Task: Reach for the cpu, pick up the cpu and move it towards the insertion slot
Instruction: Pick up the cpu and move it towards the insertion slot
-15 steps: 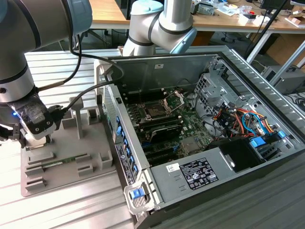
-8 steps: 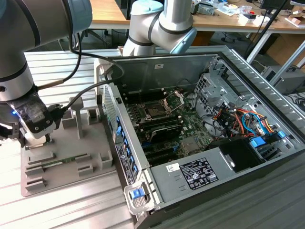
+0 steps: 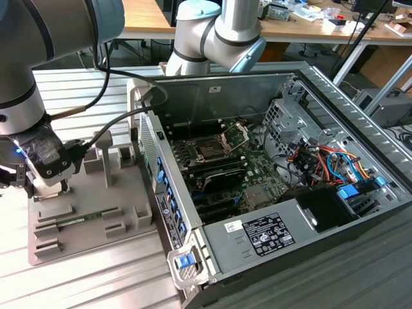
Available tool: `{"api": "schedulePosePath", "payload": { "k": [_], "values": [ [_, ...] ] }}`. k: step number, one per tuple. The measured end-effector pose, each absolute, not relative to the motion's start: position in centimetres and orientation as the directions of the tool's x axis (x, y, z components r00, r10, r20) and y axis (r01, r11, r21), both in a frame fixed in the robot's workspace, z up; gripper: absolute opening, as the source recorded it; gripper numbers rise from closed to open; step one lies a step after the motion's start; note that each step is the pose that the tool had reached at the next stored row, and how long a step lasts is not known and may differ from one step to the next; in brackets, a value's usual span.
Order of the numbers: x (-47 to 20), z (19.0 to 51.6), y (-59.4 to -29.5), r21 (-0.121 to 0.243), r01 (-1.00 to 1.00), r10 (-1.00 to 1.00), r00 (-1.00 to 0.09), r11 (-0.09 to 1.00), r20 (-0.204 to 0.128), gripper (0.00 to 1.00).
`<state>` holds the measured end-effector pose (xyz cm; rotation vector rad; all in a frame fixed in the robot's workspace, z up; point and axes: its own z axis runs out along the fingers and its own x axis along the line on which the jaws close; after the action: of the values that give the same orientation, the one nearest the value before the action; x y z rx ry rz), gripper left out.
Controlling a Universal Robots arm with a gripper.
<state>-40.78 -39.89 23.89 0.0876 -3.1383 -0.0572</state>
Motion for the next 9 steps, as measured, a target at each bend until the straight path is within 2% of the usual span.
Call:
{"api": "schedulePosePath", "payload": {
  "k": [9],
  "values": [
    [-40.78, 24.18, -39.89, 0.036, -0.056, -0.056, -0.998, 0.998, 0.0, 0.55]
  ]
}}
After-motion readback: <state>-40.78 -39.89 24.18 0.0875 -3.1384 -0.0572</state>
